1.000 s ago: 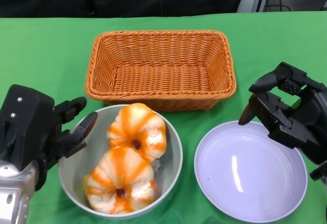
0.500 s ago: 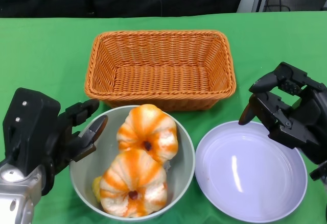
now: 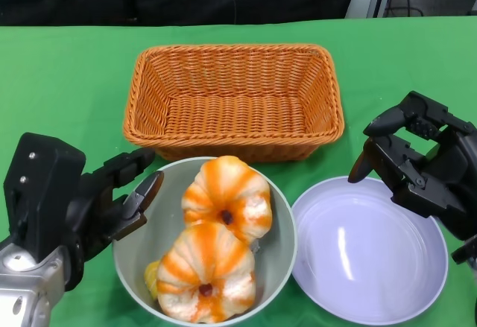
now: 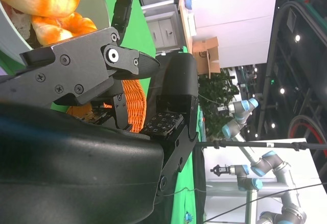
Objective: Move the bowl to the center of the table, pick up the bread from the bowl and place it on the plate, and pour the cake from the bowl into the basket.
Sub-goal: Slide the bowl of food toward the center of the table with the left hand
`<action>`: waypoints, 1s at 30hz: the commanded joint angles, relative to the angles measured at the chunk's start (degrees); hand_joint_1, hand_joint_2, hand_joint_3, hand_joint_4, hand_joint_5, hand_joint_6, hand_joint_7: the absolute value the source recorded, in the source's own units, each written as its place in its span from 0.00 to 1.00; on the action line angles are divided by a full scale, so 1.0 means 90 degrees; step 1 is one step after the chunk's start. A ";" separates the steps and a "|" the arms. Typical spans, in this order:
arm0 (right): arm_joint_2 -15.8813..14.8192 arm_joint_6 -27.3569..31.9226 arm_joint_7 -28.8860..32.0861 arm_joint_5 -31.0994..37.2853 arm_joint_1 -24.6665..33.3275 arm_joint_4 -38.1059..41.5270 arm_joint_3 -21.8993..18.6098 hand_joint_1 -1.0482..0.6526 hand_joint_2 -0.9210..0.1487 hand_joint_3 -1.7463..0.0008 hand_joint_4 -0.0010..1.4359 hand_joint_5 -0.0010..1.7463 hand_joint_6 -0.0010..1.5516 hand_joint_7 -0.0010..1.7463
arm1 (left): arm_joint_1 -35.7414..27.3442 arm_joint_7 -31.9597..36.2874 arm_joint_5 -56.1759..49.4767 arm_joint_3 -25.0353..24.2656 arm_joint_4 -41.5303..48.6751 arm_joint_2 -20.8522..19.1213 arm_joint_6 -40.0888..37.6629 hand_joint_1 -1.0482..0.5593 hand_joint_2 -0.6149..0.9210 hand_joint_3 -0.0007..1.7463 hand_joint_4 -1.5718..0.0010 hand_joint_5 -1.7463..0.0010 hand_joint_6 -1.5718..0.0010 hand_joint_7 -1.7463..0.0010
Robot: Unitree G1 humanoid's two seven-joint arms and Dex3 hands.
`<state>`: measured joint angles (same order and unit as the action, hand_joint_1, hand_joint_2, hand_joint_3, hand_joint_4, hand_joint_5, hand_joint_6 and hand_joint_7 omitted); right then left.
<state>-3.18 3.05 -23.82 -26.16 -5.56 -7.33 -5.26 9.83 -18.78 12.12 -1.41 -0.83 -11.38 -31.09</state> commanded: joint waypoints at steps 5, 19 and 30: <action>-0.0003 -0.0127 -0.0045 -0.0004 -0.0066 0.0071 -0.0042 0.56 0.16 0.63 0.44 0.87 0.43 0.65 | -0.0092 -0.0130 0.0089 -0.0032 -0.0145 -0.0049 0.0099 0.16 1.00 0.31 0.89 0.99 0.92 1.00; 0.0009 -0.0276 0.0107 0.0291 -0.0044 0.0077 -0.0020 0.53 0.19 0.62 0.40 0.85 0.38 0.62 | 0.0109 0.0963 -0.0684 -0.0649 -0.0296 -0.0250 0.1070 0.32 1.00 0.14 0.63 0.94 0.66 0.97; 0.0002 -0.0272 0.0137 0.0287 -0.0038 0.0061 -0.0001 0.52 0.17 0.63 0.39 0.83 0.36 0.61 | 0.0147 0.1485 -0.0633 -0.1053 0.0444 0.0142 0.2902 0.43 1.00 0.09 0.46 0.93 0.48 0.95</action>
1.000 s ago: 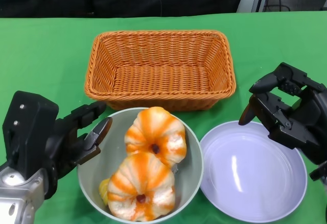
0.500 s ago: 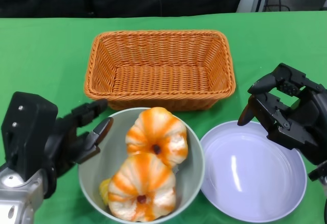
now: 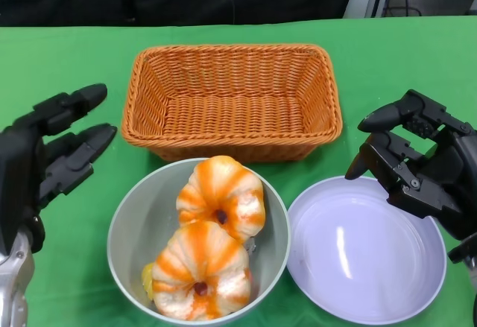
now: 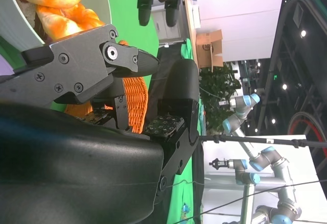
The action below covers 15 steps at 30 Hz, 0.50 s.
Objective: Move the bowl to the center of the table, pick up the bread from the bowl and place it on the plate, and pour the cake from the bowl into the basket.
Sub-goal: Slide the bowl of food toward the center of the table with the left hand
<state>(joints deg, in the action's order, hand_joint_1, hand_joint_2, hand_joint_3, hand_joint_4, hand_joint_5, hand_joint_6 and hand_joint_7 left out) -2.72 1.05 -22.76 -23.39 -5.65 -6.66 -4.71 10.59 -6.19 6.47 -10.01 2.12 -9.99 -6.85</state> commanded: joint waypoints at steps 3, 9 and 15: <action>-0.0140 -0.0141 -0.0068 0.0069 -0.0014 -0.0022 -0.0033 0.52 0.15 0.65 0.38 0.82 0.34 0.60 | 0.0325 -0.0431 0.0508 -0.0404 0.1461 0.0242 0.2073 0.51 1.00 0.07 0.34 0.88 0.35 0.92; -0.0295 -0.0713 -0.0304 0.0477 0.0000 0.0109 0.0072 0.52 0.04 0.85 0.38 0.75 0.33 0.55 | 0.0708 -0.1146 0.0862 -0.0529 0.3121 0.0341 0.3639 0.52 1.00 0.05 0.25 0.83 0.23 0.90; -0.0509 -0.1352 -0.0420 0.1019 -0.0018 0.0239 0.0193 0.48 0.00 0.95 0.37 0.70 0.35 0.48 | 0.0863 -0.1763 0.0966 -0.0478 0.4129 0.0431 0.4595 0.50 1.00 0.04 0.26 0.79 0.22 0.92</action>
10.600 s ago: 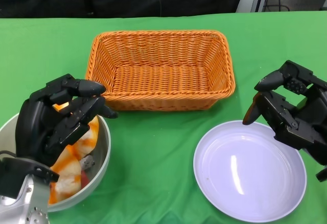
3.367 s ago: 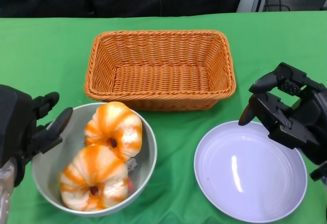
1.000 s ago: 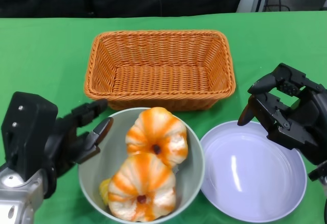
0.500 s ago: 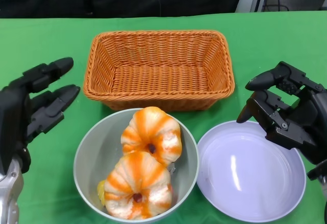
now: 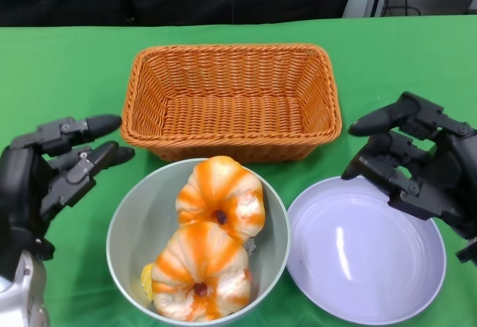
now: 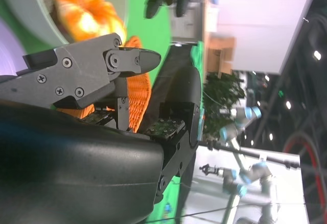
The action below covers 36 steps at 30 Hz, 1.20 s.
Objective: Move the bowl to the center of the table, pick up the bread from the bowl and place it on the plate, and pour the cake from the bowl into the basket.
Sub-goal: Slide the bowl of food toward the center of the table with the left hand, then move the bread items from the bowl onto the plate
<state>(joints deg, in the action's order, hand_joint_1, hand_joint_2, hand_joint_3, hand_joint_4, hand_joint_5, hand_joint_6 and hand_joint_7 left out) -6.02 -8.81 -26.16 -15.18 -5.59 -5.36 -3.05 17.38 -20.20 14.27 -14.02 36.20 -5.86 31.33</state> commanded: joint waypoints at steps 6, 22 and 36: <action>-0.0190 -0.0337 -0.0070 0.0095 -0.0045 0.0144 0.0033 0.49 0.00 0.95 0.39 0.69 0.37 0.45 | 0.0285 -0.0371 0.0136 -0.0111 0.1013 0.0023 0.0968 0.48 1.00 0.04 0.36 0.58 0.21 0.93; -0.0445 -0.0187 -0.0019 0.0805 -0.0456 -0.0494 0.0539 0.47 0.01 0.99 0.38 0.59 0.37 0.35 | 0.0507 -0.0439 0.0334 -0.0301 0.1465 0.0116 0.1256 0.49 1.00 0.05 0.39 0.54 0.21 0.94; -0.0448 0.0066 0.0175 0.2062 -0.1199 -0.0640 0.1447 0.37 0.05 1.00 0.48 0.33 0.50 0.11 | 0.0477 -0.0446 0.0296 -0.0287 0.1478 0.0107 0.1240 0.49 1.00 0.04 0.41 0.52 0.21 0.94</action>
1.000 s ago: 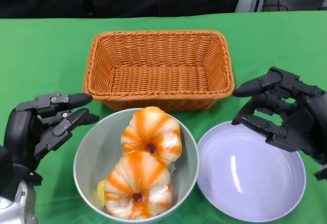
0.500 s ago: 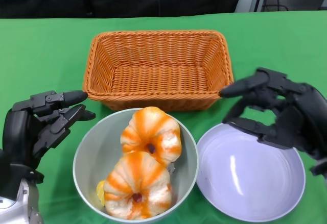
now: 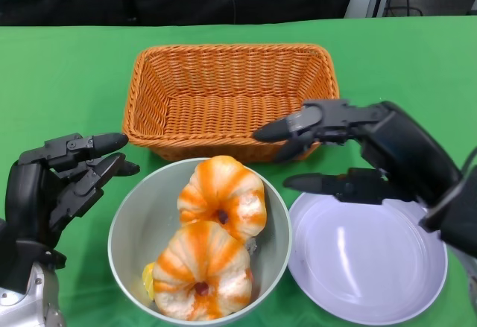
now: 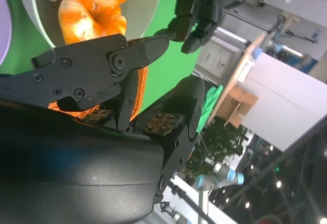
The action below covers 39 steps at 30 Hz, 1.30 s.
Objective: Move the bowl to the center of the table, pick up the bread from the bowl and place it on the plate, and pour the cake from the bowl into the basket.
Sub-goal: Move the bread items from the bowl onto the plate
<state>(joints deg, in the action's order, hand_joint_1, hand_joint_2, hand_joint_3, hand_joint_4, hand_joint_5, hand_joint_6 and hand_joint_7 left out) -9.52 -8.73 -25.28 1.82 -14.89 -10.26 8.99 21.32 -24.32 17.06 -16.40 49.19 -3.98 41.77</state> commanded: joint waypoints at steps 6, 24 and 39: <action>-0.0042 0.0408 0.0364 0.1172 -0.0404 -0.0435 0.0533 0.31 0.05 1.00 0.49 0.27 0.52 0.05 | 0.0051 0.0013 -0.0022 -0.0028 0.0077 -0.0106 0.0096 0.48 1.00 0.04 0.41 0.52 0.21 0.94; 0.0362 0.1598 0.0743 0.3127 -0.0564 -0.1166 0.1685 0.24 0.06 1.00 0.56 0.19 0.50 0.00 | -0.0110 -0.0041 0.0111 -0.0067 -0.0334 -0.0031 -0.0390 0.46 0.99 0.01 0.37 0.56 0.20 0.95; -0.0144 0.0348 0.1497 0.4975 -0.0538 -0.0731 0.2325 0.22 0.06 1.00 0.55 0.09 0.47 0.00 | -0.0707 0.0760 -0.0418 0.0298 -0.1731 -0.0084 -0.1587 0.35 0.95 0.00 0.41 0.44 0.20 0.96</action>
<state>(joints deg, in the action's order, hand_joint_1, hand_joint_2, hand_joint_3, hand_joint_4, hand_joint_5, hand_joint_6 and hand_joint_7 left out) -10.03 -4.93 -12.32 46.39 -19.62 -17.09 29.94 15.65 -18.42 13.63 -13.69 34.66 -3.64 28.12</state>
